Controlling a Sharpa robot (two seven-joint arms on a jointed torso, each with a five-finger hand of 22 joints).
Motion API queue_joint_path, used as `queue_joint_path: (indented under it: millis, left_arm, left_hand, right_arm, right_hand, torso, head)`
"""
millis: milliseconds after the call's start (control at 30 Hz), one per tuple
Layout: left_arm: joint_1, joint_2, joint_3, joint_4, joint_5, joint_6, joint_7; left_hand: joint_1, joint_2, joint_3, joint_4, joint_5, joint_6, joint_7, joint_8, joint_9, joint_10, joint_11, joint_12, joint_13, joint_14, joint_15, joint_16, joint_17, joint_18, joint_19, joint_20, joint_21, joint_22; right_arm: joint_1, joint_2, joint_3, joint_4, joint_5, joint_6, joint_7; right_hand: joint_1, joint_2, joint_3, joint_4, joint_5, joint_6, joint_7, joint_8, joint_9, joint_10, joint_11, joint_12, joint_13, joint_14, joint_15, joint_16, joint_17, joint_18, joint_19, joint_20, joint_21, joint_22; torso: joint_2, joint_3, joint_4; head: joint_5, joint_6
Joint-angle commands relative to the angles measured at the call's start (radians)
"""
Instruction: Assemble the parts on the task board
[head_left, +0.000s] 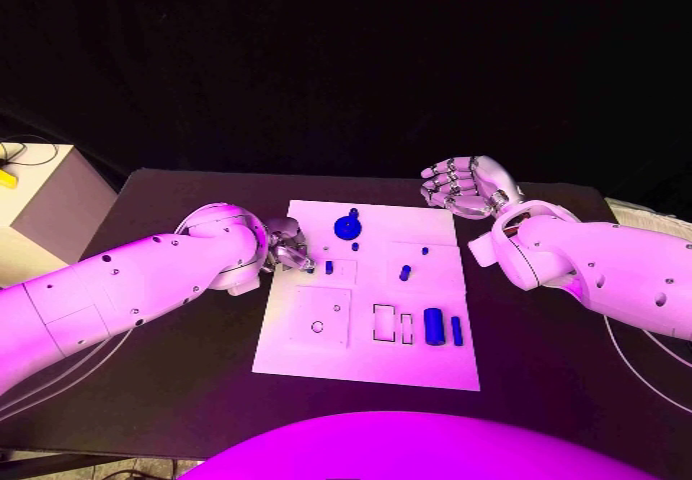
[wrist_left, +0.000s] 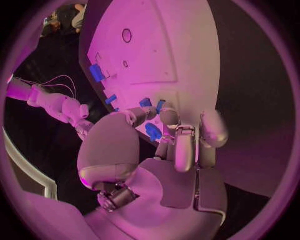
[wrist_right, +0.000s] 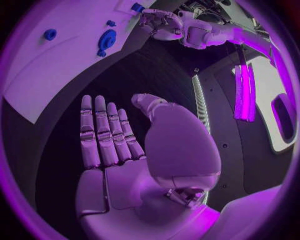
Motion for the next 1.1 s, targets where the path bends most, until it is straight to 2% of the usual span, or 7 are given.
queue_joint_path:
  millis: [33, 367, 500, 633, 800, 900, 1100]
  left_arm:
    - [-0.003, 0.008, -0.004, 0.000, 0.020, 0.045, -0.006]
    - [-0.003, 0.017, -0.006, -0.010, 0.021, 0.038, -0.008]
    - [-0.003, 0.020, -0.007, -0.016, 0.021, 0.021, -0.011]
    - [-0.003, 0.022, -0.007, -0.021, 0.021, 0.004, -0.015]
    - [-0.003, 0.022, -0.007, -0.025, 0.021, -0.009, -0.019]
    - [-0.003, 0.021, -0.007, -0.024, 0.020, -0.013, -0.021]
    - [-0.003, 0.014, -0.006, -0.019, 0.019, -0.008, -0.025]
  left_hand:
    - [-0.011, 0.002, 0.190, -0.198, 0.004, 0.005, -0.005, 0.004, 0.001, 0.015, 0.000, 0.009, 0.015, 0.096, -0.008, 0.007, 0.235, -0.021, 0.009, 0.001, 0.007, 0.004]
    - [-0.020, 0.002, 0.163, -0.183, 0.002, 0.015, -0.012, 0.005, 0.003, 0.033, -0.004, 0.015, 0.035, 0.097, -0.012, 0.009, 0.240, -0.022, 0.014, -0.002, 0.010, 0.011]
    - [-0.027, 0.002, 0.119, -0.162, -0.009, 0.013, -0.016, 0.002, 0.003, 0.036, -0.008, 0.009, 0.034, 0.096, -0.014, 0.008, 0.237, -0.022, 0.014, -0.005, 0.006, 0.008]
    - [-0.035, -0.003, 0.011, -0.105, -0.030, 0.011, -0.022, -0.009, 0.000, 0.022, -0.011, -0.009, 0.016, 0.092, -0.017, 0.001, 0.223, -0.020, 0.010, -0.008, -0.006, -0.006]
    - [-0.040, -0.011, -0.068, -0.048, -0.033, 0.012, -0.021, -0.019, -0.005, 0.003, -0.009, -0.022, 0.000, 0.089, -0.017, -0.004, 0.213, -0.018, 0.005, -0.008, -0.017, -0.021]
    - [-0.053, -0.022, -0.138, 0.010, -0.033, 0.015, -0.018, -0.024, -0.008, -0.007, -0.007, -0.025, -0.004, 0.088, -0.015, -0.007, 0.210, -0.017, 0.003, -0.007, -0.024, -0.029]
    - [-0.051, -0.035, -0.182, 0.044, -0.033, 0.016, -0.017, -0.027, -0.010, -0.011, -0.005, -0.026, -0.003, 0.088, -0.014, -0.007, 0.210, -0.017, 0.002, -0.006, -0.028, -0.033]
  right_arm:
    - [0.000, 0.000, 0.000, 0.001, -0.002, 0.012, 0.014]
    - [0.000, 0.000, 0.000, 0.002, -0.002, 0.012, 0.014]
    - [0.000, 0.000, 0.000, 0.002, -0.002, 0.012, 0.014]
    - [0.000, 0.000, 0.000, 0.003, -0.002, 0.012, 0.014]
    - [0.000, -0.001, 0.000, 0.003, -0.002, 0.012, 0.014]
    - [0.000, -0.001, 0.000, 0.003, -0.002, 0.011, 0.014]
    - [0.000, -0.002, 0.000, 0.004, -0.002, 0.011, 0.014]
  right_hand:
    - [-0.011, 0.002, -0.001, -0.005, 0.004, 0.007, 0.057, -0.006, -0.001, 0.009, 0.000, 0.001, -0.001, 0.007, 0.002, -0.004, -0.001, 0.013, 0.007, 0.001, 0.002, -0.001]
    - [-0.011, 0.002, -0.001, -0.005, 0.004, 0.007, 0.057, -0.006, -0.001, 0.009, 0.000, 0.001, -0.001, 0.007, 0.002, -0.004, -0.001, 0.013, 0.007, 0.001, 0.002, -0.001]
    - [-0.011, 0.002, -0.001, -0.005, 0.004, 0.007, 0.057, -0.006, -0.001, 0.009, 0.000, 0.001, -0.001, 0.007, 0.002, -0.004, -0.001, 0.013, 0.007, 0.001, 0.002, -0.001]
    - [-0.011, 0.002, -0.001, -0.005, 0.004, 0.007, 0.057, -0.006, -0.001, 0.009, 0.000, 0.001, -0.001, 0.007, 0.002, -0.004, -0.001, 0.013, 0.007, 0.001, 0.002, -0.001]
    - [-0.013, 0.002, 0.000, -0.006, 0.005, 0.007, 0.057, -0.007, -0.002, 0.009, 0.000, 0.001, -0.001, 0.008, 0.002, -0.005, -0.003, 0.013, 0.008, 0.001, 0.002, -0.006]
    - [-0.013, 0.002, 0.000, -0.006, 0.005, 0.007, 0.057, -0.007, -0.002, 0.009, 0.000, 0.001, -0.001, 0.008, 0.002, -0.005, -0.003, 0.013, 0.008, 0.001, 0.002, -0.006]
    - [-0.013, 0.002, 0.000, -0.006, 0.005, 0.007, 0.057, -0.007, -0.002, 0.009, 0.000, 0.001, -0.001, 0.008, 0.002, -0.005, -0.003, 0.013, 0.008, 0.001, 0.002, -0.006]
  torso:
    - [0.001, 0.0001, -0.0004]
    - [0.000, 0.0001, 0.0006]
    - [0.000, -0.0003, 0.0003]
    - [0.000, -0.0005, 0.0000]
    - [0.000, -0.0003, 0.0002]
    - [0.000, -0.0008, 0.0005]
    - [0.000, -0.0011, 0.0001]
  head:
    - [0.000, 0.000]
    - [-0.001, 0.000]
    - [-0.001, 0.000]
    - [-0.002, 0.000]
    - [-0.002, 0.000]
    - [-0.003, 0.000]
    - [-0.003, 0.000]
